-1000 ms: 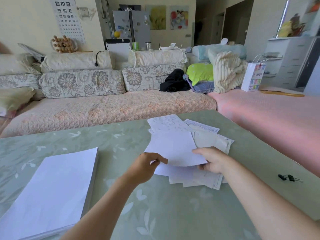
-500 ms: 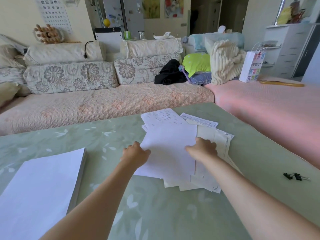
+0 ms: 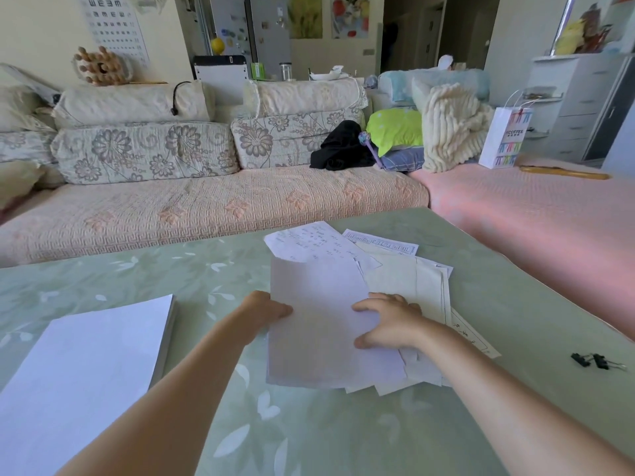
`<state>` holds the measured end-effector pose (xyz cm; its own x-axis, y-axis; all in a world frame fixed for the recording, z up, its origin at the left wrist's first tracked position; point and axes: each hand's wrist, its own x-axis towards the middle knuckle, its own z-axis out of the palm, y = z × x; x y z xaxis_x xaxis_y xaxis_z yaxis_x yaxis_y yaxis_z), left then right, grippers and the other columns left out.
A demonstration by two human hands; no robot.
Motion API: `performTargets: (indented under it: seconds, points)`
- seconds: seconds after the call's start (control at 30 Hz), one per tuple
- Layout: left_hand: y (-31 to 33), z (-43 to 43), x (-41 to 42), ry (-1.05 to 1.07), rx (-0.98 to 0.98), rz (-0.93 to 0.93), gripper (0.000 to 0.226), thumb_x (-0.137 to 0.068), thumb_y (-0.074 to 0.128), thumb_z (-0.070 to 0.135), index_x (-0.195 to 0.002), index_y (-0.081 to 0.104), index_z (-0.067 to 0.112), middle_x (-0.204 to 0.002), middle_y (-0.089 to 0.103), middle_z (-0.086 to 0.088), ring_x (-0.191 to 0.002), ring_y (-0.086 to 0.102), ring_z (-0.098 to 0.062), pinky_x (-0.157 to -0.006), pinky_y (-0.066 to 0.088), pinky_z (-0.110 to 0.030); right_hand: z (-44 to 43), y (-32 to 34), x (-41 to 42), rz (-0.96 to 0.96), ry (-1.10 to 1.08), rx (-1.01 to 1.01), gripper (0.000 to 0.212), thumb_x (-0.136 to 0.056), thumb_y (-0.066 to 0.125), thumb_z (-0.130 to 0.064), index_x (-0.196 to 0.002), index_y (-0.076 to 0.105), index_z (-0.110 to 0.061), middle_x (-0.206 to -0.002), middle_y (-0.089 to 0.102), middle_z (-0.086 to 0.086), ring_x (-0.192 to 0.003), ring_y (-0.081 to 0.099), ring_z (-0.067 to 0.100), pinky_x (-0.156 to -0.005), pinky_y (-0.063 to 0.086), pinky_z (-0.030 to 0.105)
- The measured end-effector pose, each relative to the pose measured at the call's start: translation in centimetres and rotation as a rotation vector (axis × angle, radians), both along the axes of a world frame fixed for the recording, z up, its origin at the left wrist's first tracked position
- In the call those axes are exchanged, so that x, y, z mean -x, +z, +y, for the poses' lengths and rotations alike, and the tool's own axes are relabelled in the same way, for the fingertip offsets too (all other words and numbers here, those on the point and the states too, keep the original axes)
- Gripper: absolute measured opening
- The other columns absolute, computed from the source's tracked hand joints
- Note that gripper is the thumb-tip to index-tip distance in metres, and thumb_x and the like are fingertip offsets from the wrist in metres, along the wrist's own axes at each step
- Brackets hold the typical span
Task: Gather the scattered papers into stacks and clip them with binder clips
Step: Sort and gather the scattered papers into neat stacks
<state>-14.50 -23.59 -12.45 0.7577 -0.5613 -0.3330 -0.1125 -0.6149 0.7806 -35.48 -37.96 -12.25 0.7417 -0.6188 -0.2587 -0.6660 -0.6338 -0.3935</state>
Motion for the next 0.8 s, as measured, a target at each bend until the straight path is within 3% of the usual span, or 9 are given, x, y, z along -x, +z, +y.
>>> performTargets:
  seconds: [0.07,0.17,0.3,0.33,0.43,0.5,0.63,0.8]
  points:
    - [-0.2,0.4,0.3,-0.019,0.09,0.055,0.028,-0.087,0.068,0.007,-0.114,0.064,0.004,-0.103,0.068,-0.011,-0.079,0.061,-0.023,-0.056,0.046,-0.021,-0.1,0.1,0.3,-0.03,-0.016,-0.032,0.071,-0.075,0.072,-0.051,-0.141,0.045,-0.046,-0.156,0.029,-0.015,-0.145,0.022,0.012,-0.116,0.021,0.032]
    - [-0.4,1.5,0.5,-0.061,0.207,0.077,0.036,-0.086,0.061,-0.006,-0.121,0.061,0.003,-0.111,0.069,-0.012,-0.096,0.066,-0.028,-0.079,0.057,-0.037,-0.5,-0.1,0.2,-0.217,-0.162,-0.112,0.077,-0.073,0.068,-0.054,-0.143,0.043,-0.035,-0.15,0.042,-0.006,-0.137,0.04,0.017,-0.109,0.036,0.034]
    - [0.2,2.9,1.1,0.006,0.427,0.109,0.034,-0.087,0.058,-0.009,-0.117,0.06,0.006,-0.105,0.07,-0.014,-0.09,0.068,-0.029,-0.085,0.056,-0.043,-0.6,0.2,-0.3,-0.438,-0.319,-0.336,0.083,-0.078,0.074,-0.041,-0.149,0.034,-0.024,-0.138,0.055,0.0,-0.119,0.059,0.019,-0.097,0.048,0.035]
    - [0.4,3.1,1.3,0.02,0.491,0.155,0.034,-0.088,0.057,-0.01,-0.117,0.06,0.007,-0.105,0.07,-0.013,-0.091,0.068,-0.03,-0.085,0.055,-0.043,-0.8,0.3,-0.4,-0.493,-0.339,-0.415,0.077,-0.078,0.077,-0.037,-0.145,0.041,-0.022,-0.128,0.062,0.0,-0.11,0.065,0.019,-0.095,0.053,0.038]
    - [0.9,2.4,1.7,-0.018,0.573,0.224,0.033,-0.089,0.056,-0.009,-0.118,0.059,0.007,-0.108,0.07,-0.014,-0.094,0.068,-0.03,-0.085,0.055,-0.042,-1.3,0.9,-0.9,-0.541,-0.377,-0.514,0.031,-0.082,0.076,-0.015,-0.112,0.067,-0.011,-0.104,0.074,0.005,-0.089,0.072,0.022,-0.081,0.058,0.035]
    - [1.1,1.1,2.0,-0.06,0.487,0.151,0.027,-0.092,0.056,-0.001,-0.118,0.058,0.007,-0.108,0.069,-0.014,-0.09,0.067,-0.026,-0.083,0.054,-0.04,-2.3,0.6,-0.9,-0.533,-0.478,-0.414,0.018,-0.082,0.073,-0.008,-0.099,0.069,-0.007,-0.098,0.073,0.011,-0.083,0.068,0.025,-0.072,0.053,0.03]
    - [0.4,-2.8,1.5,-0.142,0.165,-0.302,0.03,-0.092,0.057,0.021,-0.122,0.057,0.018,-0.114,0.064,-0.001,-0.096,0.06,-0.017,-0.074,0.046,-0.026,-5.8,-0.6,0.8,-0.48,-0.67,-0.185,0.017,-0.081,0.057,-0.006,-0.097,0.057,-0.005,-0.093,0.064,0.013,-0.071,0.057,0.026,-0.054,0.039,0.024]
    - [-1.0,-6.5,0.8,-0.279,-0.066,-0.615,0.047,-0.089,0.062,0.035,-0.133,0.052,0.021,-0.138,0.049,-0.002,-0.129,0.04,-0.021,-0.095,0.04,-0.029,-7.6,-1.5,2.9,-0.432,-0.725,-0.104,0.024,-0.076,0.05,-0.01,-0.1,0.051,-0.007,-0.089,0.057,0.008,-0.067,0.053,0.026,-0.055,0.039,0.026]
